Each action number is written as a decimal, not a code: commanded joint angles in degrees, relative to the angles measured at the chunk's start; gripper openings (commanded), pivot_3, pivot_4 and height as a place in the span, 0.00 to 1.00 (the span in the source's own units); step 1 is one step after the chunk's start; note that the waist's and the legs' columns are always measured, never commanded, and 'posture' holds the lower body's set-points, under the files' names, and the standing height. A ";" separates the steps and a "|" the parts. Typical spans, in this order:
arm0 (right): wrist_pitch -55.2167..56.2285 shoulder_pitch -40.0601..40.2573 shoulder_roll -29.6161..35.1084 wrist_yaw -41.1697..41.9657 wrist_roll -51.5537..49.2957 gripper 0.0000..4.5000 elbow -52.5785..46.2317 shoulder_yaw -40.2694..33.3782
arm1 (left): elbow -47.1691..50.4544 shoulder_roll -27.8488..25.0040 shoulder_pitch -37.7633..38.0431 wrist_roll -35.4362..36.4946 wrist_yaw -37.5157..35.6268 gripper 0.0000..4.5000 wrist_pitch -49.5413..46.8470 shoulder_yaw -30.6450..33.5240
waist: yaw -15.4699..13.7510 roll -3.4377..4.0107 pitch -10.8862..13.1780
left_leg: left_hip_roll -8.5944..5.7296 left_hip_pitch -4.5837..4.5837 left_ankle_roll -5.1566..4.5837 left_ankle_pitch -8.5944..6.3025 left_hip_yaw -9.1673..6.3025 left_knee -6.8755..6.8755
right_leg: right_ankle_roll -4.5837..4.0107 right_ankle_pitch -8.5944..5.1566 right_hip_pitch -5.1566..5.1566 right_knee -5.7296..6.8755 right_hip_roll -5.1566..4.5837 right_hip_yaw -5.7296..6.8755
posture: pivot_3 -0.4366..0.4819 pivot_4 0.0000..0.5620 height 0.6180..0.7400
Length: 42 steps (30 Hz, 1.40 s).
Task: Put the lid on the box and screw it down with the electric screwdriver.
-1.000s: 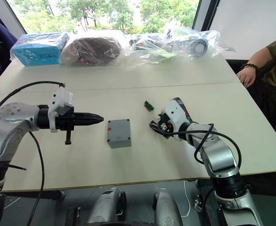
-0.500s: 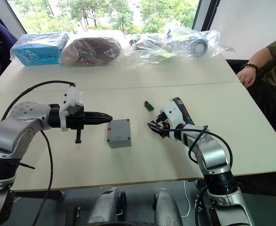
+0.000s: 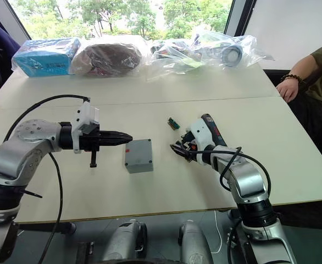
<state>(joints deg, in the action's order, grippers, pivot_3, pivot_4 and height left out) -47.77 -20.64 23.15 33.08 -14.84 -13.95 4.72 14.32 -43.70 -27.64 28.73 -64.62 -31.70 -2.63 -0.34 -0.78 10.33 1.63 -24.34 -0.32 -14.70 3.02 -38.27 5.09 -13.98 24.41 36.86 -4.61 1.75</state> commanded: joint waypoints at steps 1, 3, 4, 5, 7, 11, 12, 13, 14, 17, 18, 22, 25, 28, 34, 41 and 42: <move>1.33 -1.37 -0.14 0.05 -0.78 0.65 -0.26 -0.40 | 1.79 0.04 -0.08 0.32 0.53 0.00 0.69 0.88 | 0.00 0.00 0.00 | 0.00 0.00 0.00 0.00 0.00 0.00 | 0.00 0.00 0.00 0.00 0.00 0.00 | 0.48 0.27 1.00; 1.51 -1.50 -0.24 -0.08 -0.80 0.65 0.13 -0.52 | 2.06 0.07 0.18 0.45 0.73 0.00 0.62 0.92 | -0.01 0.00 0.00 | 0.00 0.00 0.00 0.00 0.00 0.00 | 0.00 0.00 0.00 0.00 0.00 0.00 | 0.48 0.27 1.00; 1.58 -1.63 -0.35 -0.10 -0.89 0.65 0.31 -0.60 | 2.05 0.09 0.18 0.49 0.82 0.00 0.57 0.90 | -0.01 0.00 0.00 | 0.00 0.00 0.00 0.00 0.00 0.00 | 0.00 0.00 0.00 0.00 0.00 0.00 | 0.48 0.27 1.00; 1.57 -1.76 -0.47 -0.16 -0.99 0.65 0.41 -0.68 | 2.05 0.08 0.20 0.51 0.88 0.00 0.56 0.89 | -0.01 0.00 0.00 | 0.00 0.00 0.00 0.00 0.00 0.00 | 0.00 0.00 0.00 0.00 0.00 0.00 | 0.48 0.27 1.00; 1.48 -1.96 -0.57 -0.23 -1.13 0.65 0.44 -0.80 | 2.13 0.05 0.28 0.63 0.98 0.00 0.47 0.92 | 0.00 0.00 0.00 | 0.00 0.00 0.00 0.00 0.00 0.00 | 0.00 0.00 0.00 0.00 0.00 0.00 | 0.48 0.27 1.00; 1.26 -2.25 -0.73 -0.31 -1.56 0.53 0.48 -1.16 | 2.26 -0.01 0.49 0.82 1.13 0.00 0.33 0.95 | -0.01 0.00 0.00 | 0.00 0.00 0.00 0.00 0.00 0.00 | 0.00 0.00 0.00 0.00 0.00 0.00 | 0.48 0.27 1.00; 1.28 -2.30 -0.68 -0.31 -1.62 0.49 0.55 -1.15 | 2.20 -0.01 0.48 0.77 1.13 0.00 0.37 0.91 | -0.01 0.00 0.00 | 0.00 0.00 0.00 0.00 0.00 0.00 | 0.00 0.00 0.00 0.00 0.00 0.00 | 0.48 0.27 1.00; 1.33 -2.26 -0.59 -0.30 -1.64 0.41 0.58 -1.10 | 2.20 -0.01 0.47 0.75 1.15 0.00 0.37 0.90 | -0.01 0.00 0.00 | 0.00 0.00 0.00 0.00 0.00 0.00 | 0.00 0.00 0.00 0.00 0.00 0.00 | 0.48 0.27 1.00; 1.39 -2.25 -0.52 -0.32 -1.68 0.34 0.70 -1.07 | 2.15 0.03 0.42 0.75 1.17 0.00 0.35 0.88 | -0.01 0.00 0.00 | 0.00 0.00 0.00 0.00 0.00 0.00 | 0.00 0.00 0.00 0.00 0.00 0.00 | 0.48 0.27 1.00; 1.51 -2.23 -0.21 -0.49 -1.57 0.07 1.13 -0.89 | 2.31 0.10 0.44 0.78 1.30 0.00 0.27 0.84 | -0.01 0.00 0.00 | 0.00 0.00 0.00 0.00 0.00 0.00 | 0.00 0.00 0.00 0.00 0.00 0.00 | 0.48 0.27 1.00; 1.51 -2.29 -0.20 -0.52 -1.60 0.02 1.22 -0.92 | 2.35 0.09 0.46 0.79 1.33 0.00 0.23 0.84 | -0.01 0.00 0.00 | 0.00 0.00 0.00 0.00 0.00 0.00 | 0.00 0.00 0.00 0.00 0.00 0.00 | 0.48 0.27 1.00; 1.51 -2.37 -0.12 -0.55 -1.77 0.02 1.20 -1.00 | 2.54 0.00 0.61 0.84 1.37 0.00 0.12 0.93 | -0.01 0.00 0.00 | 0.00 0.00 0.00 0.00 0.00 0.00 | 0.00 0.00 0.00 0.00 0.00 0.00 | 0.48 0.27 1.00; 1.35 -2.61 0.09 -0.48 -1.91 0.02 1.02 -1.19 | 2.47 0.01 0.56 0.83 1.40 0.00 0.06 0.92 | -0.01 0.00 0.00 | 0.00 0.00 0.00 0.00 0.00 0.00 | 0.00 0.00 0.00 0.00 0.00 0.00 | 0.48 0.27 1.00; -0.61 -4.05 0.44 -1.23 -2.90 0.02 -0.52 -3.04 | 2.52 -0.57 1.04 0.73 1.34 0.00 0.01 1.36 | 0.02 0.00 0.00 | 0.00 0.00 0.00 0.00 0.00 0.00 | 0.00 0.00 0.00 0.00 0.00 0.00 | 0.48 0.27 1.00; -5.78 -6.14 2.93 -0.61 -5.47 0.02 -4.99 -4.32 | 2.14 -2.29 2.48 0.70 1.19 0.00 -0.04 2.85 | 0.04 0.00 0.00 | 0.01 0.00 0.00 0.00 -0.03 0.01 | 0.00 0.00 0.02 0.01 0.00 0.00 | 0.48 0.27 1.00; -13.65 -14.08 2.36 0.89 -10.22 0.02 -10.80 0.77 | -0.86 -5.20 3.78 -0.50 1.37 0.00 1.14 5.91 | 0.34 0.01 0.00 | 0.03 0.00 0.00 0.00 -0.09 0.01 | -0.01 -0.01 0.07 0.06 0.00 -0.01 | 0.48 0.27 1.00; -14.02 -15.75 1.05 0.12 -9.83 0.02 -10.01 2.29 | -1.13 -5.44 3.78 -0.71 1.39 0.00 1.24 6.15 | 0.52 0.00 0.00 | 0.03 0.00 0.00 0.00 -0.10 0.01 | -0.01 -0.01 0.08 0.08 0.00 -0.01 | 0.48 0.27 1.00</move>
<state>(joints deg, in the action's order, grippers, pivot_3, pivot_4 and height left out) -61.20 -33.42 26.21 33.89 -23.88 -22.42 4.49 13.27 -47.84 -23.65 28.21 -63.40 -31.70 1.19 0.18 -0.77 10.34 1.66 -24.34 -0.32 -14.70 2.92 -38.26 5.05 -14.00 24.50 36.96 -4.61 1.74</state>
